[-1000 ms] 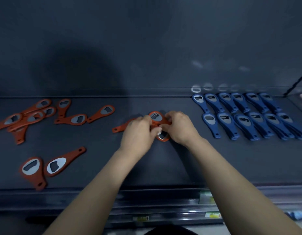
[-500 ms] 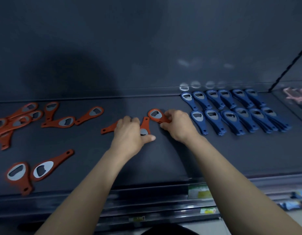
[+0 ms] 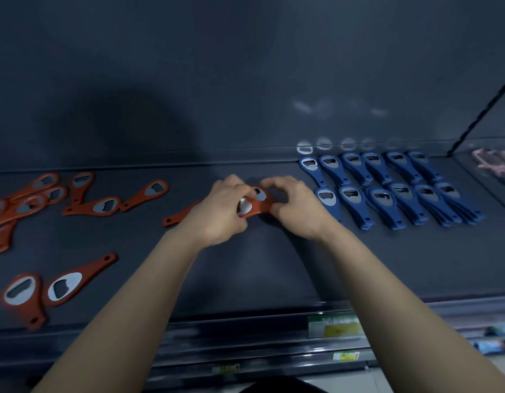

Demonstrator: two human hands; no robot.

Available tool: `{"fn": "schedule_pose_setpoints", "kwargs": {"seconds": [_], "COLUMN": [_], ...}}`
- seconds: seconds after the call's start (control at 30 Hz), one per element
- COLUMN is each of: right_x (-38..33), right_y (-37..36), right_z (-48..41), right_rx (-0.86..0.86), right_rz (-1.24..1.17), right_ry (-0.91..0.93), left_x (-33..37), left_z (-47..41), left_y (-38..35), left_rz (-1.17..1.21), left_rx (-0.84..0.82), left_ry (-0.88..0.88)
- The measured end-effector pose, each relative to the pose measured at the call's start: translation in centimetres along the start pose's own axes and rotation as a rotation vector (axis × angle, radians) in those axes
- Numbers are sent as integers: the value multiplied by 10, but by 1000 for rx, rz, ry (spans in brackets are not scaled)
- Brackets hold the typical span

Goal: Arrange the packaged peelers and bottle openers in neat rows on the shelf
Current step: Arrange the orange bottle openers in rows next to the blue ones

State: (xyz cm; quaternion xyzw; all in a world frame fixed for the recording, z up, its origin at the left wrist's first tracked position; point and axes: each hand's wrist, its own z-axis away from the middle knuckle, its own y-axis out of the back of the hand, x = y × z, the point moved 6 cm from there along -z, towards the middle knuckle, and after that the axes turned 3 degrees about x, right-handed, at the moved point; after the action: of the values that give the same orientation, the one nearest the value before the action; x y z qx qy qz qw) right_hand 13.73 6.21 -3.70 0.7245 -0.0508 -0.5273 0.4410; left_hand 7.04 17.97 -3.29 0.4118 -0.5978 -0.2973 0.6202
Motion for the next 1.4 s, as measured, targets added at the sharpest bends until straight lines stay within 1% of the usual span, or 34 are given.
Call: {"fn": "schedule_pose_setpoints", "kwargs": {"seconds": [0.03,0.1,0.17,0.27,0.4,0.47,0.6,0.67,0.8,0.93,1.1,1.27,1.4], "right_x": [-2,-1,3,11,14,13,7,4,3,-1,-2,5,4], "right_y": [0,0,2,1,-7,-11,-14,-16,-18,-21,-23,-22,-25], "right_z": [1,-1,-4,-7,-8,-9,-12,-13,-11,-9,-11,-5,-3], "right_rx": [-20,-9,56,127,108,90,141,155,189,197,236,263,289], "right_rz": [-2,77,184,252,291,326,390,406,416,436,399,355,375], "right_ry": [15,21,0,-48,-74,-83,-92,-117,-195,-202,-277,-383,-388], "left_x": [3,5,4,-4,-33,-47,-58,-57,-56,-57,-72,-80,-79], "left_z": [-7,-18,-25,-28,-13,-2,13,17,26,34,43,39,34], "left_y": [2,3,-1,-10,3,12,20,20,19,17,25,30,29], "left_rz": [35,122,223,304,194,129,53,22,-118,-229,-190,-120,-130], "left_rx": [21,51,41,26,174,222,209,198,214,209,211,226,227], "left_ry": [-30,-50,-45,-16,94,158,249,262,310,340,378,299,261]}}
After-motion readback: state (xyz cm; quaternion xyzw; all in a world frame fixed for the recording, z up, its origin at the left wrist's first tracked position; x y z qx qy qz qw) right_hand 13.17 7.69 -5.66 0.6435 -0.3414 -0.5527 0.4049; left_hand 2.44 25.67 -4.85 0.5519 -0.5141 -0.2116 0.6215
